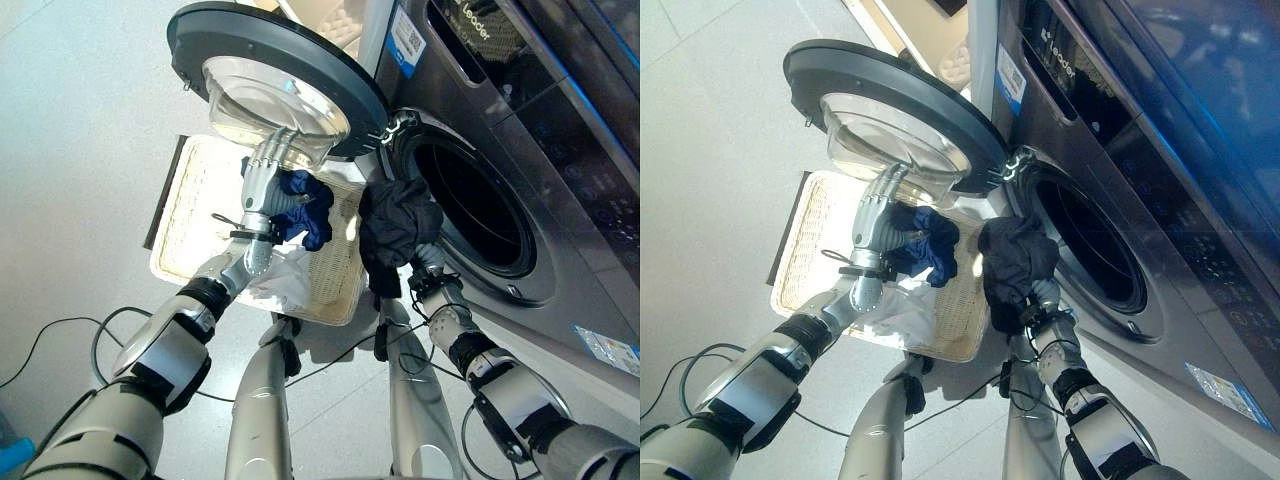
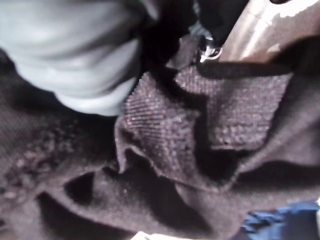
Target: Put the clothes into the washing machine.
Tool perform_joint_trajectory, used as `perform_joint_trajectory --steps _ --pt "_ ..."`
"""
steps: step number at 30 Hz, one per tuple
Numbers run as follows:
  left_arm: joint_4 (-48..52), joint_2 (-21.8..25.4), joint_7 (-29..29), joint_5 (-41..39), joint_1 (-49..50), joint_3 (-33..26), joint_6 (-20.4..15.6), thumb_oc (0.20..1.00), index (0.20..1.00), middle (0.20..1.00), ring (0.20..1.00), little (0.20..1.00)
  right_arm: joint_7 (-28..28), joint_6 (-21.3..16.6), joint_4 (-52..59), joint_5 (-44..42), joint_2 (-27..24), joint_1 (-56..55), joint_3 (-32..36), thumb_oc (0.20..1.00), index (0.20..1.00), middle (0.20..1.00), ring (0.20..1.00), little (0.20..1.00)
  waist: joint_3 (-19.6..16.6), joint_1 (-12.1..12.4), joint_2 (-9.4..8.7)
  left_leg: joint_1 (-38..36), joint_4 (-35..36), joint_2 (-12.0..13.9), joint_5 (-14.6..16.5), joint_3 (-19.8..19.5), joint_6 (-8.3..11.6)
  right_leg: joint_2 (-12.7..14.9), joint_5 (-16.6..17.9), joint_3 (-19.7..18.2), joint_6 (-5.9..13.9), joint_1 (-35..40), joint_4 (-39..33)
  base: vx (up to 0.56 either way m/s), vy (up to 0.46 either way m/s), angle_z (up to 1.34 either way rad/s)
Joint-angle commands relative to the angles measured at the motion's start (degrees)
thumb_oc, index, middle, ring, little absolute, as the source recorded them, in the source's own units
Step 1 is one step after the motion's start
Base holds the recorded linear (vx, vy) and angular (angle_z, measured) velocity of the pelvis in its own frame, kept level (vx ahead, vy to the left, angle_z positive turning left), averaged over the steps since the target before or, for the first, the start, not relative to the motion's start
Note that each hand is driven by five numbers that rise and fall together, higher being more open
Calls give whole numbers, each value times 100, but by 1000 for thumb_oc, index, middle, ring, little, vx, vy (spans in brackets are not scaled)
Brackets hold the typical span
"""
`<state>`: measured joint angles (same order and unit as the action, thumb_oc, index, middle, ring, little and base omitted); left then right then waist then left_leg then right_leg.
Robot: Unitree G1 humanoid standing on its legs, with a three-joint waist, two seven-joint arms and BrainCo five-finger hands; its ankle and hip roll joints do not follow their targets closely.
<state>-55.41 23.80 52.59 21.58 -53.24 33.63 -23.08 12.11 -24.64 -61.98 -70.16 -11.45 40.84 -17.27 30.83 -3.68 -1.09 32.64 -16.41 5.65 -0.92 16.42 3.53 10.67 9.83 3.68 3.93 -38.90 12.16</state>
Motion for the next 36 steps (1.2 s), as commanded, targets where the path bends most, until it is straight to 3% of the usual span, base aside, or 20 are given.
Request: perform_joint_trajectory --steps 1,7,15,22,25,32,36 --pt "88 -363 379 -743 22 -662 -238 1000 1000 1000 1000 1000 259 -321 46 -830 -7 284 261 200 200 200 200 200 -104 -46 512 218 242 -515 -36 -142 223 -227 -748 726 306 51 472 23 45 -8" --pt "-106 -722 352 -1837 485 -1286 -483 1000 1000 1000 1000 1000 332 -393 -269 -2493 124 272 1059 200 200 200 200 200 -104 -37 633 255 153 -533 14 -117 223 -222 -821 704 285 -12 576 18 19 -2" --pt "-265 -868 -51 -2290 920 -1463 -495 1000 1000 1000 1000 1000 562 -650 -297 -4284 -58 618 1920 200 200 200 200 200 -104 74 738 258 22 -575 144 -181 203 -171 -914 795 303 18 689 13 -26 -1" --pt "-239 -625 -391 -2133 1121 -1216 -490 1000 1000 1000 1000 1000 -194 -1144 182 -4284 -435 1153 2551 200 200 200 200 200 -104 249 711 375 -44 -608 154 -288 148 -113 -835 968 312 -27 712 -5 -84 4" --pt "4 -468 -472 -1994 1296 -990 -552 1000 1000 1000 1000 1000 -526 -1453 277 -4284 -813 1334 2638 200 200 200 200 200 -104 340 721 350 -100 -617 251 -351 136 -58 -864 1016 337 -17 790 11 -54 5" --pt "487 -217 -679 -1979 1383 -767 -647 1000 1000 1000 1000 1000 -730 -1545 161 -4284 -1421 1622 2665 200 200 200 200 200 -104 448 719 361 -169 -593 312 -403 108 32 -863 1085 369 -48 918 7 -40 7" --pt "794 -56 -755 -1927 1358 -610 -641 1000 1000 1000 1000 1000 -766 -1980 510 -4284 -1612 1734 2793 200 200 200 200 200 -104 458 714 372 -147 -568 262 -413 103 52 -800 1095 370 -81 926 7 -42 3"
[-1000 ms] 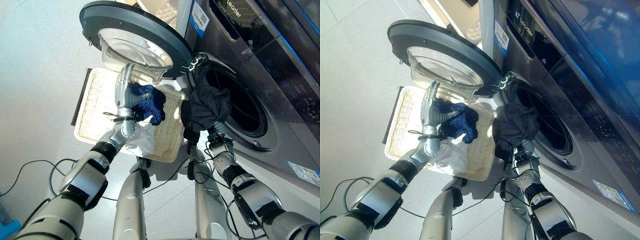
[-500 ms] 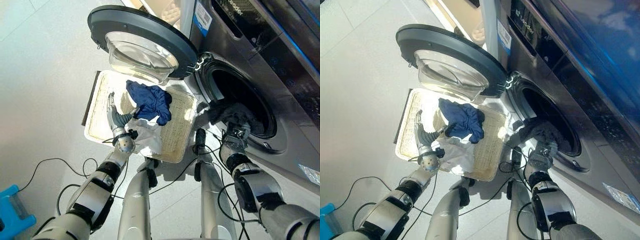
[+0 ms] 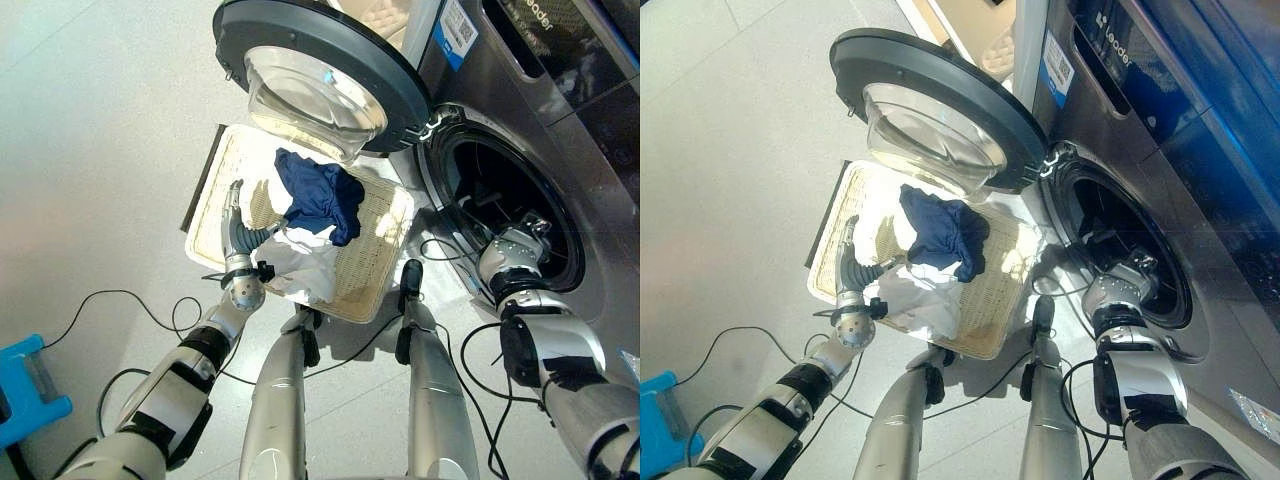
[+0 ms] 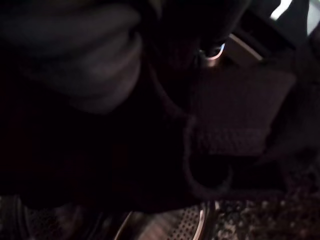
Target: Put the clothes into the washing machine.
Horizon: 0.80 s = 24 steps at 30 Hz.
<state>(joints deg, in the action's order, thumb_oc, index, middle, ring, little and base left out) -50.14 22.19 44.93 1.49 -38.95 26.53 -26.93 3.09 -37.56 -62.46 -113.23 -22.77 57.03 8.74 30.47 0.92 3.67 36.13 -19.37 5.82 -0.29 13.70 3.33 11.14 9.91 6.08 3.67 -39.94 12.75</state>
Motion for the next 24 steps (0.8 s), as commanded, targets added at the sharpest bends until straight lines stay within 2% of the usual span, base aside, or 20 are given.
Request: perform_joint_trajectory --steps 1,4,6,9,10,11,12,13,17,19,20,21,23,24 --pt "283 115 2 72 -74 109 -252 1000 1000 1000 1000 1000 135 -733 594 23 -479 117 208 200 200 200 200 200 -68 -1 237 21 150 -582 200 -141 123 6 -807 858 397 24 868 2 -22 4" --pt "384 181 -49 56 -69 182 -248 1000 1000 1000 1000 1000 23 -1234 905 23 -556 213 403 200 200 200 200 200 -68 -6 253 -33 193 -549 196 -138 133 15 -816 861 408 50 879 6 -12 6" --pt "404 201 -66 27 -59 212 -238 1000 1000 1000 1000 1000 31 -1407 993 23 -572 194 451 200 200 200 200 200 -68 -10 256 -49 215 -541 190 -146 136 19 -814 857 414 56 882 0 0 0" --pt "421 220 -104 -14 -47 244 -221 1000 1000 1000 1000 1000 48 -1479 975 23 -611 207 423 200 200 200 200 200 -68 -16 257 -58 226 -530 185 -134 140 30 -808 865 418 61 875 0 0 0" --pt "416 222 -120 -48 -42 276 -218 1000 1000 1000 1000 1000 125 -1400 870 23 -654 214 348 200 200 200 200 200 -68 -20 258 -65 241 -522 176 -130 141 37 -800 871 417 67 865 0 0 0" --pt "431 225 -138 -86 -35 293 -191 1000 1000 1000 1000 1000 98 -1310 785 23 -686 234 265 395 395 395 395 395 -68 -25 260 -77 245 -521 171 -128 149 30 -801 870 412 79 859 0 0 0" --pt "428 223 -150 -102 -34 298 -186 1000 1000 1000 1000 1000 67 -1238 733 23 -700 226 228 1000 1000 1000 1000 1000 -68 -29 258 -79 247 -517 169 -127 151 31 -799 870 412 77 860 0 0 0" --pt "408 206 -199 -135 -48 316 -186 1000 1000 1000 1000 1000 25 -1001 556 23 -744 223 147 1000 1000 1000 1000 1000 -68 -41 257 -78 252 -512 162 -124 152 29 -798 866 412 74 859 0 0 0" --pt "434 161 -222 -127 -92 383 -101 1000 1000 1000 1000 1000 -36 -567 274 23 -759 174 -28 1000 1000 1000 1000 1000 -68 -58 253 -97 288 -512 144 -110 151 19 -791 862 403 91 817 0 0 0" --pt "408 157 -260 -116 -106 397 -93 1000 1000 1000 1000 1000 -304 -272 41 142 -789 107 -109 1000 1000 1000 1000 1000 -68 -61 250 -118 296 -500 155 -103 157 21 -811 862 416 105 833 9 -1 2" --pt "385 154 -301 -167 -205 483 19 1000 1000 1000 1000 1000 -808 197 -246 973 -802 119 -310 1000 1000 1000 1000 1000 -68 -60 255 -154 325 -499 163 -103 151 3 -838 843 416 135 819 -20 -4 5" --pt "369 156 -319 -176 -247 478 34 1000 1000 1000 1000 1000 -850 237 -293 1040 -811 145 -334 1000 1000 1000 1000 1000 -68 -60 253 -117 333 -501 121 -99 142 1 -797 845 401 103 799 4 1 5" --pt "232 162 -435 -232 -388 476 65 1000 1000 1000 1000 1000 -1153 575 -587 1507 -856 223 -473 1000 1000 1000 1000 1000 -68 -56 254 -115 338 -502 109 -81 146 -7 -791 848 394 104 780 -14 2 2" --pt "232 162 -435 -232 -388 476 65 1000 1000 1000 1000 1000 -1153 575 -587 1507 -856 223 -473 1000 1000 1000 1000 1000 -68 -56 254 -115 338 -502 109 -81 146 -7 -791 848 394 104 780 0 0 0"
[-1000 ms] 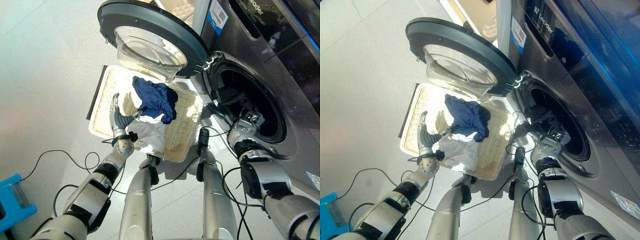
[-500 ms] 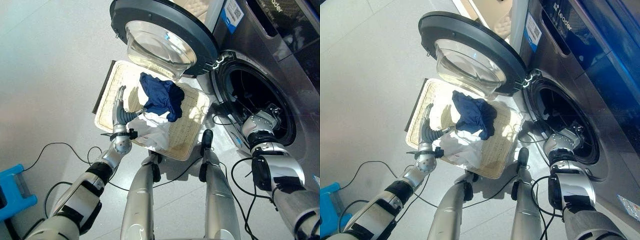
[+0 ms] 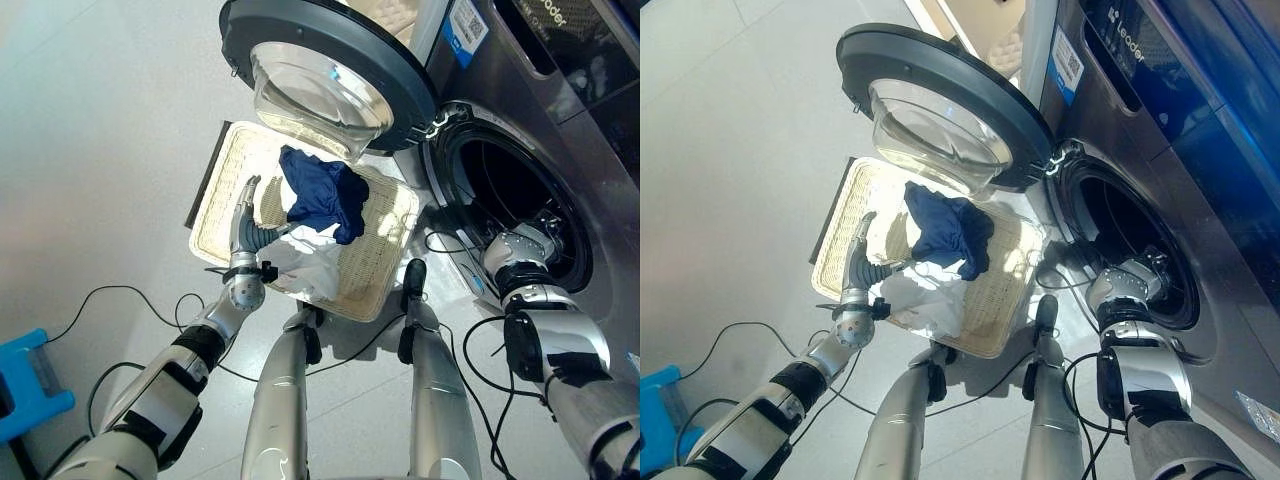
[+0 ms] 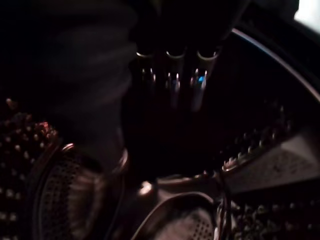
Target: Put the clothes into the washing machine.
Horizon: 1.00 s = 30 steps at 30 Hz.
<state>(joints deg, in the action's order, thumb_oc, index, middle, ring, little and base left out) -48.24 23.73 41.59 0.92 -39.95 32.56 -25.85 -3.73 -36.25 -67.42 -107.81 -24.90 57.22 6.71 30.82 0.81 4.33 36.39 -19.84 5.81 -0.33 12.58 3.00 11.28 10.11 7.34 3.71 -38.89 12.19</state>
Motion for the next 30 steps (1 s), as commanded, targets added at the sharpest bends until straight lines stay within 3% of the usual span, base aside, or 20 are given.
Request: perform_joint_trajectory --steps 1,2,4,5,7,8,12,13,14,15,17,19,22,23,25,30 --pt "21 14 -119 -187 -318 -130 -39 1000 1000 1000 1000 1000 -532 500 -123 1042 -661 230 -283 1000 1000 1000 1000 1000 -102 -45 190 -132 392 -502 102 34 177 -24 -799 723 387 -9 823 0 0 0" --pt "-61 10 -204 -195 -416 -117 83 1000 1000 1000 1000 1000 -896 741 -316 1533 -739 299 -429 1000 1000 1000 1000 1000 -102 -28 187 -128 422 -506 85 34 164 -28 -791 738 386 -2 796 0 0 0" --pt "-85 7 -249 -181 -432 -112 126 1000 1000 1000 1000 1000 -1005 851 -374 1738 -761 305 -447 1000 1000 1000 1000 1000 -102 -26 189 -141 425 -507 98 33 169 -25 -804 744 394 10 798 0 0 0" --pt "-151 19 -311 -88 -468 -64 250 1000 1000 1000 1000 1000 -1756 1287 -490 2916 -825 342 -601 1000 1000 1000 1000 1000 -102 -14 188 -170 414 -518 140 23 179 -23 -837 755 407 48 797 0 0 0" --pt "-171 23 -310 -35 -512 -40 322 1000 1000 1000 1000 1000 -2072 1479 -504 3437 -846 400 -716 1000 1000 1000 1000 1000 -102 -10 188 -113 428 -518 88 22 164 -28 -785 756 391 -2 776 0 0 0" --pt "-219 45 -345 128 -562 -40 481 1000 1000 1000 1000 1000 -2608 1696 -542 4114 -898 485 -947 1000 1000 1000 1000 1000 -102 8 187 -119 432 -514 107 19 166 -28 -818 761 401 2 791 0 0 0" --pt "-233 46 -353 186 -570 -40 538 1000 1000 1000 1000 1000 -2722 1783 -552 4329 -909 501 -982 1000 1000 1000 1000 1000 -102 8 187 -118 434 -513 108 20 166 -27 -824 766 402 0 795 0 0 0" --pt "-261 86 -351 242 -616 -2 620 1000 1000 1000 1000 1000 -2966 1922 -570 4685 -944 531 -1080 1000 1000 1000 1000 1000 -102 6 184 -106 442 -507 94 31 163 -29 -808 769 402 -19 790 -45 -4 1" --pt "-516 222 -389 638 -877 157 1030 1000 1000 1000 1000 1000 -4484 3818 -738 7198 -1135 747 -1908 1000 1000 1000 1000 1000 -102 -4 164 -28 453 -495 47 64 135 -48 -758 758 416 -110 779 -69 -9 2" --pt "-604 291 -296 1178 -1058 301 1197 1000 1000 1000 1000 1000 -4442 4510 -815 7932 -1251 873 -2318 1000 1000 1000 1000 1000 -102 -19 165 35 456 -472 28 105 106 -37 -727 763 429 -189 779 -66 -7 1" --pt "-700 432 -97 1766 -1281 542 1262 1000 1000 1000 1000 1000 -4264 4775 -861 7913 -1274 996 -2671 1000 1000 1000 1000 1000 -102 -39 170 87 453 -453 9 126 107 -51 -710 742 432 -247 776 -28 17 5" --pt "-763 510 -48 2137 -1389 644 1290 1000 1000 1000 1000 1000 -4070 4755 -892 7782 -1263 1008 -2694 1000 1000 1000 1000 1000 -102 -52 171 101 449 -441 15 138 113 -57 -723 727 438 -267 784 -6 12 3" --pt "-937 615 -15 2782 -1669 972 1385 1000 1000 1000 1000 1000 -3886 4407 -902 7410 -1125 928 -2702 1000 1000 1000 1000 1000 -102 -114 177 148 471 -408 -4 187 133 -98 -724 670 436 -337 771 -7 47 -3" --pt "-1122 645 -57 3386 -1871 1240 1486 1000 1000 1000 1000 1000 -3871 4075 -853 7323 -1014 835 -2704 1000 1000 1000 1000 1000 -102 -183 180 164 507 -397 -20 221 155 -132 -712 629 443 -363 720 -7 66 -3" --pt "-1209 665 -21 3609 -1959 1438 1506 1000 1000 1000 1000 1000 -3831 3929 -809 7242 -953 796 -2717 1000 1000 1000 1000 1000 -102 -225 184 166 525 -384 -33 247 172 -151 -701 605 444 -377 695 -1 81 -5" --pt "-1513 678 -229 4507 -2279 2312 1774 1000 1000 1000 1000 1000 -3550 3088 -532 6990 -587 434 -2736 1000 1000 1000 1000 1000 -102 -471 197 214 641 -348 -98 421 248 -278 -654 447 459 -488 551 7 98 -12"
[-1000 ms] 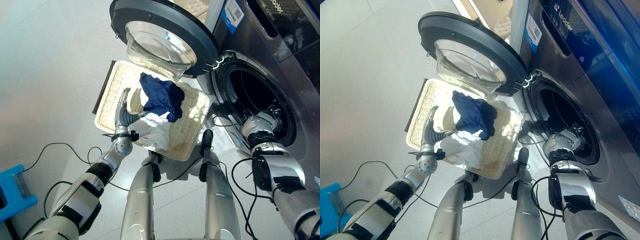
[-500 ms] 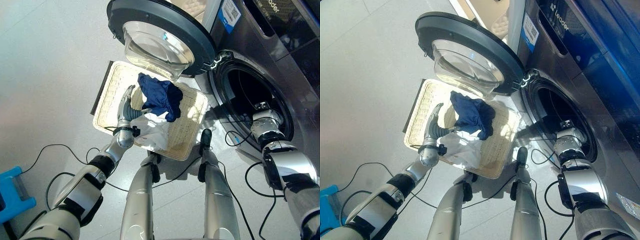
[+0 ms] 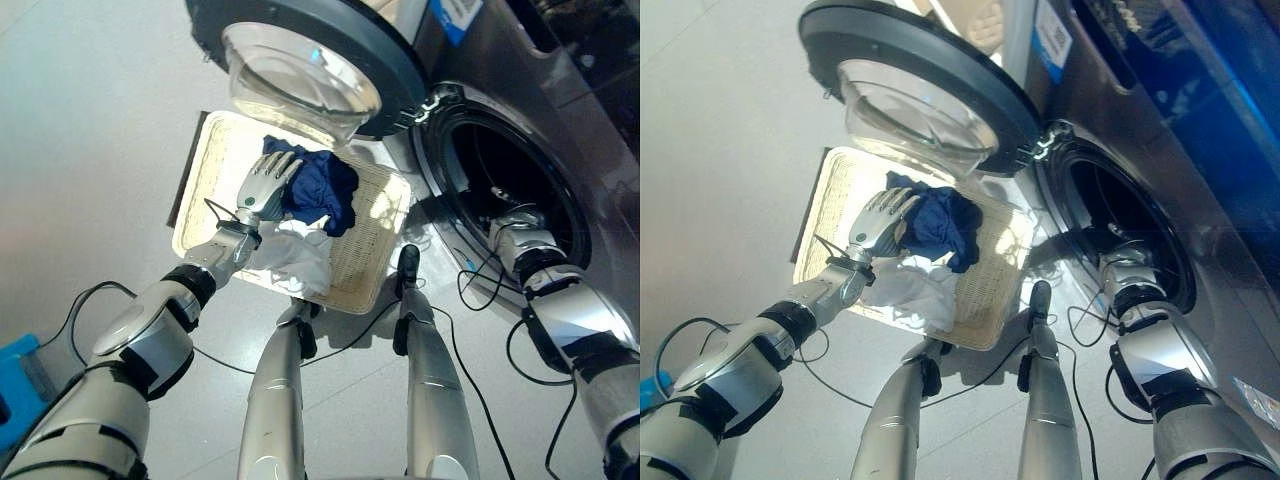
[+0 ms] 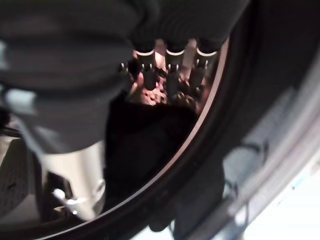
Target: Put the clothes into the washing machine.
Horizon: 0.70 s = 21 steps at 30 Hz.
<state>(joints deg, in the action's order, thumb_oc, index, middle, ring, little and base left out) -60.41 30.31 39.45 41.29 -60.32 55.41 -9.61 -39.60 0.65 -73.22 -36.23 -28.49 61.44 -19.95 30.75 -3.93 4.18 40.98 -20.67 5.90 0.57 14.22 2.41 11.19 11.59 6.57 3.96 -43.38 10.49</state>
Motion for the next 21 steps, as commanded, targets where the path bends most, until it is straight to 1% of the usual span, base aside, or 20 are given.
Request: perform_joint_trajectory --steps 1,4,5,6,7,9,11,13,15,18,21 --pt "-334 25 -81 501 -262 107 200 1000 1000 1000 1000 1000 74 -703 83 -167 -192 -38 -65 1000 1000 1000 1000 1000 -96 -31 212 -228 729 -351 -195 282 314 -285 -800 505 435 -60 712 10 128 -18" --pt "-493 13 -155 450 -355 432 390 1000 1000 1000 1000 1000 184 -1115 199 -159 -50 -219 -73 1000 1000 1000 1000 1000 -96 -163 215 -161 749 -333 -226 383 343 -345 -778 412 434 -141 643 8 82 -17" --pt "-494 14 -162 451 -360 440 398 1000 1000 1000 1000 1000 187 -1131 207 -160 -44 -228 -73 1000 1000 1000 1000 1000 -96 -167 214 -158 750 -332 -227 389 344 -347 -776 406 434 -145 638 9 78 -14" --pt "-479 -7 -248 432 -424 530 516 1000 1000 1000 1000 1000 109 -1450 340 -209 52 -329 -41 1000 1000 1000 1000 1000 -96 -226 216 -116 790 -330 -261 454 364 -375 -749 377 428 -178 561 5 52 -9" --pt "-479 -5 -259 424 -433 544 521 1000 1000 1000 1000 1000 103 -1471 366 -216 62 -341 -32 1000 1000 1000 1000 1000 -96 -233 216 -108 794 -329 -267 463 367 -381 -745 371 426 -186 555 6 63 -15" --pt "-497 -12 -392 519 -489 600 552 1000 1000 1000 1000 1000 148 -1746 541 -562 145 -468 72 1000 1000 1000 1000 1000 -96 -293 195 -37 818 -317 -304 507 395 -420 -711 326 421 -242 497 7 35 -17" --pt "-495 -16 -431 541 -492 611 562 1000 1000 1000 1000 1000 197 -1801 594 -570 164 -524 122 1000 1000 1000 1000 1000 -96 -307 185 -23 830 -308 -314 519 402 -429 -705 318 425 -255 488 6 16 -7" --pt "-476 -26 -526 568 -525 641 639 1000 1000 1000 1000 1000 256 -1938 784 -654 224 -616 117 1000 1000 1000 1000 1000 -96 -342 146 43 845 -289 -353 565 414 -443 -661 318 427 -306 437 0 0 0" --pt "-463 -14 -597 644 -558 664 800 1000 1000 1000 1000 1000 308 -2099 1151 -701 311 -771 85 1000 1000 1000 1000 1000 -96 -387 89 153 842 -275 -384 604 433 -466 -625 316 425 -383 394 1 1 -2" --pt "-456 -4 -668 714 -581 656 925 1000 1000 1000 1000 1000 364 -2173 1418 -721 358 -883 65 1000 1000 1000 1000 1000 -96 -419 49 234 831 -266 -409 620 446 -482 -590 295 423 -449 372 0 4 -3" --pt "-388 78 -891 959 -642 652 1219 1000 1000 1000 1000 1000 386 -2290 2012 -753 376 -1075 1 1000 1000 1000 1000 1000 -96 -469 -11 367 858 -255 -459 654 478 -506 -528 277 423 -551 295 -5 9 -9"
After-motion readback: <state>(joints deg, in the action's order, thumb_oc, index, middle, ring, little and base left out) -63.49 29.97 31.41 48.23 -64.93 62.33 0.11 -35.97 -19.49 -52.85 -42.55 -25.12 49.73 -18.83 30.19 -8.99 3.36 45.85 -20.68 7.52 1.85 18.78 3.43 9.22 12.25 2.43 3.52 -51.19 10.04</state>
